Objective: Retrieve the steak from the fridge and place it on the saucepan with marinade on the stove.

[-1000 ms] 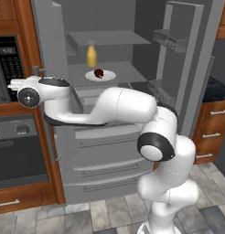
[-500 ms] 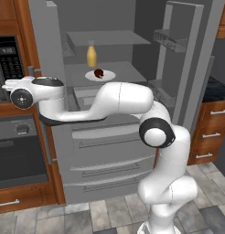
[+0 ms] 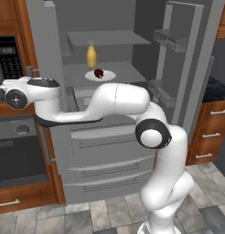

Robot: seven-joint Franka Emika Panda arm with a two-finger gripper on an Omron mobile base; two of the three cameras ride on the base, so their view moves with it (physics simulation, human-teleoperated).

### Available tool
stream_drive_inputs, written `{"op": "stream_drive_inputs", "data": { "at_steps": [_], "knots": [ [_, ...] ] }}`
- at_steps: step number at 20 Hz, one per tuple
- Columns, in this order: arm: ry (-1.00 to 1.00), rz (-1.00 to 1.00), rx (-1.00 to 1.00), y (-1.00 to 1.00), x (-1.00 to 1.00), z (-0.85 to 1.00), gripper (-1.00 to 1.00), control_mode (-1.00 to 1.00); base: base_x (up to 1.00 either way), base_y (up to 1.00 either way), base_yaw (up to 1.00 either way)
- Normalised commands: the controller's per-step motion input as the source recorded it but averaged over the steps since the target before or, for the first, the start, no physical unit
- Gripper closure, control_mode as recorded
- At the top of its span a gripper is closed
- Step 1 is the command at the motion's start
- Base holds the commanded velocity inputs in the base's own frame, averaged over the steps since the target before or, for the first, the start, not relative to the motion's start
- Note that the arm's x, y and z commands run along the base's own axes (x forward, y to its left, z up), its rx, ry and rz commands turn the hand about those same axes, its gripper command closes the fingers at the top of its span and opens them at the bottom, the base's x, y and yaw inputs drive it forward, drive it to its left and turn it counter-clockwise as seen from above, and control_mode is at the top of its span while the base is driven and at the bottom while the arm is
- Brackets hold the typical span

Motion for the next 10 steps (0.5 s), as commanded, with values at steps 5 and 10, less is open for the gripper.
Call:
{"op": "stream_drive_inputs", "data": {
  "at_steps": [5, 10],
  "knots": [
    [0.0, 0.0, 0.0, 0.0, 0.0, 0.0, -1.0, -1.0, 0.0, 0.0, 0.0],
    [0.01, 0.0, 0.01, 0.0, 0.0, 0.06, -1.0, -1.0, 0.0, 0.0, 0.0]
  ]
}}
